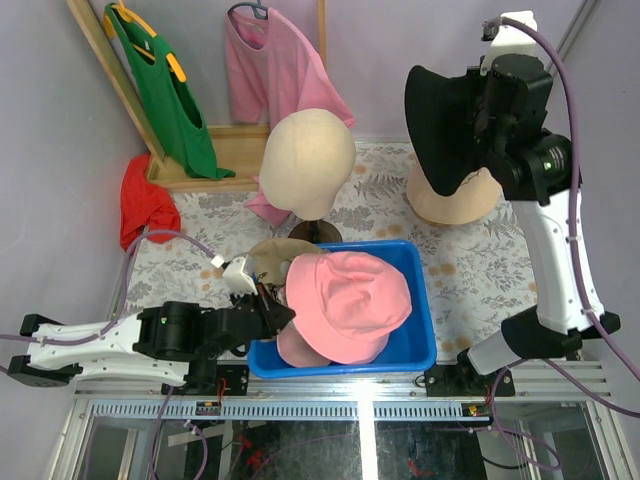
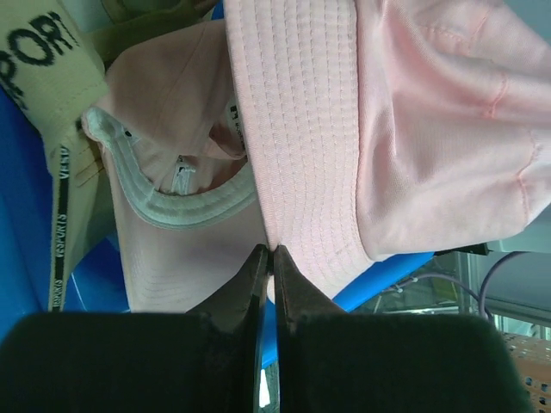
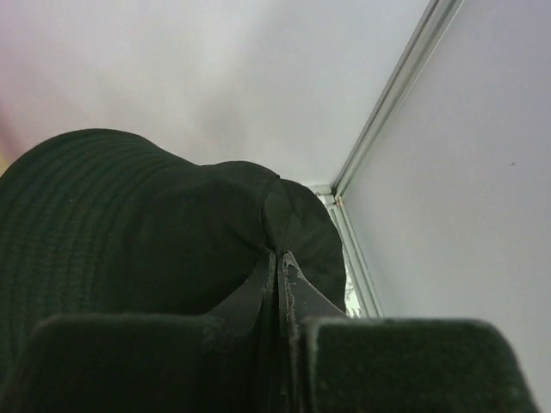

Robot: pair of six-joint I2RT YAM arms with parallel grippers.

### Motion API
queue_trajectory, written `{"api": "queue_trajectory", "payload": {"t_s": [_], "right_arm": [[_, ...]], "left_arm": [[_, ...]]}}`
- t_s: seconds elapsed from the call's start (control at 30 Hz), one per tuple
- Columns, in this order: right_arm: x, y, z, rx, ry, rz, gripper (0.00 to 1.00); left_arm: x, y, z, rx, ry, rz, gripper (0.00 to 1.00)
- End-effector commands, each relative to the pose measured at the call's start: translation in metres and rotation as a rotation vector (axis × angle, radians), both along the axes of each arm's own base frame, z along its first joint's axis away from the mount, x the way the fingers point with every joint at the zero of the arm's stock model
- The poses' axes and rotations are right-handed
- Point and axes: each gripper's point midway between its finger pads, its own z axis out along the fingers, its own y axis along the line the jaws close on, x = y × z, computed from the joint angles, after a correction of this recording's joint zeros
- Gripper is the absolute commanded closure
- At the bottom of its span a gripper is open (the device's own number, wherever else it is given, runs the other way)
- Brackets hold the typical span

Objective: Stack the hats
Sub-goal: Pick up the hat from the bin, then stack the hat on the hat.

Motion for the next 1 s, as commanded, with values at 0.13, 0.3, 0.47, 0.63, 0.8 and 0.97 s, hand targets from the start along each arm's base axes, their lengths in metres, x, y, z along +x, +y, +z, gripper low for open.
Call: {"api": "queue_trajectory", "payload": {"t_s": [0.13,0.3,0.47,0.63,0.8,0.97], "right_arm": [[0.021,-0.039,0.005,0.097,-0.020,-0.035,1.00],[0.028,-0.065,0.011,0.121,-0.040,-0.093,1.00],[0.050,-0.072,-0.011,0.145,0.006,-0.086,1.00],[0.075,-0.066,-0.044,0.163,0.046,-0.061,1.00],[0.103,-0.057,-0.080,0.177,0.098,-0.025,1.00],[0.129,-0.048,-0.118,0.186,0.163,0.006,1.00]], "left_arm": [[0.008,0.022,0.013,-0.054,-0.034,0.058,1.00],[0.009,0.027,0.010,-0.046,-0.039,0.067,1.00],[0.008,0.029,0.005,-0.042,-0.035,0.067,1.00],[0.009,0.029,0.002,-0.036,-0.041,0.068,1.00],[0.012,0.030,0.004,-0.023,-0.060,0.072,1.00],[0.014,0.032,0.003,-0.018,-0.064,0.089,1.00]]}}
